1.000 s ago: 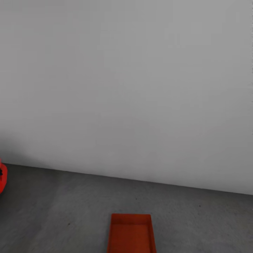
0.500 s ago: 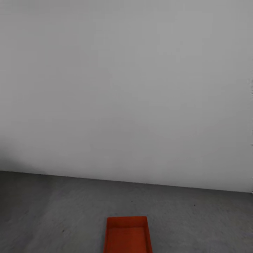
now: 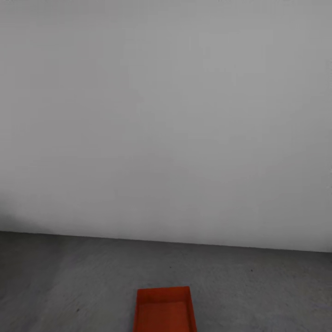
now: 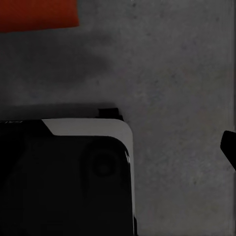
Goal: Move the two storage containers from the living room to the garage. In the garage, place one container on the floor and stack the other container on top of it (either order is fine).
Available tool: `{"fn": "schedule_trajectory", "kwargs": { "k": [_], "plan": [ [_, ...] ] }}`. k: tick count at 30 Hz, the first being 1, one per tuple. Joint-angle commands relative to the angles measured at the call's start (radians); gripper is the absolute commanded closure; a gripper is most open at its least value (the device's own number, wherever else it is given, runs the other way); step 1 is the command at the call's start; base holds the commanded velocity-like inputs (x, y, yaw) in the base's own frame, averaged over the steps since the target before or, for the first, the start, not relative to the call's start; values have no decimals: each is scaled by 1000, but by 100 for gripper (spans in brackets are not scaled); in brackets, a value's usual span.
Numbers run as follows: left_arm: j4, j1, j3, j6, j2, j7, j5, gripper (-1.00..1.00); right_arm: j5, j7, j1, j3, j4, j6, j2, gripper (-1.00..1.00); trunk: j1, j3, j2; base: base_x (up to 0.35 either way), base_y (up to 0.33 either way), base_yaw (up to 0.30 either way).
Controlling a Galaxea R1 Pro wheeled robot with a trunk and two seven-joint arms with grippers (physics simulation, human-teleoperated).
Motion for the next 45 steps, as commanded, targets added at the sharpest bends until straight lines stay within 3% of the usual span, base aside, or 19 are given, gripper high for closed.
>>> {"fn": "schedule_trajectory", "kwargs": {
  "k": [1,8,17,45],
  "plan": [
    [1,-1,-2,-1,0,-4,7,-100,-7,-2,-1,10,3,-5,0,-100,0,-1,-1,0,0,-8],
    [1,0,-2,4,1,-4,7,-100,6,8,-1,17,2,-10,-11,-100,0,0,-1,0,0,-2],
    [1,-1,-3,4,-1,-4,6,-100,99,8,-1,17,2,-14,-5,-100,0,0,-1,-15,0,0],
    [1,0,-2,7,-23,-3,7,-100,105,-1,-1,15,2,-14,-4,-100,0,0,-1,-324,0,0]
  ]
}}
